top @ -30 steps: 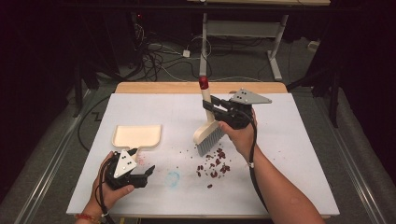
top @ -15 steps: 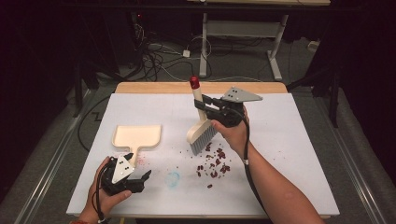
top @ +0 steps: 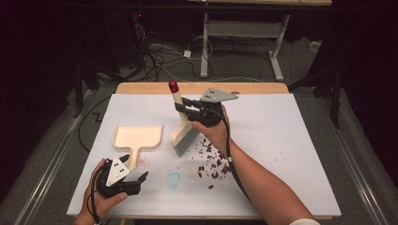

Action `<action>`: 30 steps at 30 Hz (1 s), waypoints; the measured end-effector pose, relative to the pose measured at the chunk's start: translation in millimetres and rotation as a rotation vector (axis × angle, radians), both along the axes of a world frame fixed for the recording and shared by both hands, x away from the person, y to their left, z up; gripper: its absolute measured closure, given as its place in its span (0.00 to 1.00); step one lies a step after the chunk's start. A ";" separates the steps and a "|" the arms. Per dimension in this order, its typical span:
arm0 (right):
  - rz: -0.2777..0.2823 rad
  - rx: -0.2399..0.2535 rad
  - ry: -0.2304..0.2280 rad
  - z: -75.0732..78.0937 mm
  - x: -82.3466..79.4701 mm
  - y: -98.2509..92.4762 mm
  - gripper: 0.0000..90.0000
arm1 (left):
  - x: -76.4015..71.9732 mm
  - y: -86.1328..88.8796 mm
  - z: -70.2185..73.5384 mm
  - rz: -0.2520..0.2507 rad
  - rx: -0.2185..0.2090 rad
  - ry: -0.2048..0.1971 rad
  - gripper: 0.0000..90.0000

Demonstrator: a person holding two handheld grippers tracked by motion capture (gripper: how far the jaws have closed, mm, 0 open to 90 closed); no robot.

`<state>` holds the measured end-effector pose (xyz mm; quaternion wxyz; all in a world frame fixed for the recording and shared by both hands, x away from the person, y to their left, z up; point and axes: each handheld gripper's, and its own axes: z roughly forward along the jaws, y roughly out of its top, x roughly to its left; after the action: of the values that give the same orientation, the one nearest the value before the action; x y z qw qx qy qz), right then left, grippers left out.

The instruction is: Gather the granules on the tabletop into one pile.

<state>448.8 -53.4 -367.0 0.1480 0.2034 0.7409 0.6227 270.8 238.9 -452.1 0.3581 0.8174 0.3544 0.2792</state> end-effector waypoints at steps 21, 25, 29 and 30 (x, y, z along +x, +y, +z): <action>0.076 0.008 -0.042 -33.0 -1.0 25.9 0.78 | 0.2 -1.4 -1.5 -0.049 0.008 0.002 0.19; 0.089 0.022 -0.057 -34.7 -15.1 -0.8 0.78 | -0.2 -4.4 -3.0 -0.054 0.026 0.004 0.19; 0.070 0.036 -0.056 -35.0 -21.1 -22.8 0.78 | -1.0 -10.2 -2.8 -0.079 0.054 -0.005 0.19; 0.068 0.038 -0.051 -34.9 -22.3 -28.4 0.78 | -1.1 -11.6 -3.0 -0.083 0.057 -0.006 0.19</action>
<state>426.5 -81.8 -401.8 0.1418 0.1650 0.7314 0.6463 269.7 227.2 -455.0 0.3470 0.8404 0.3110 0.2766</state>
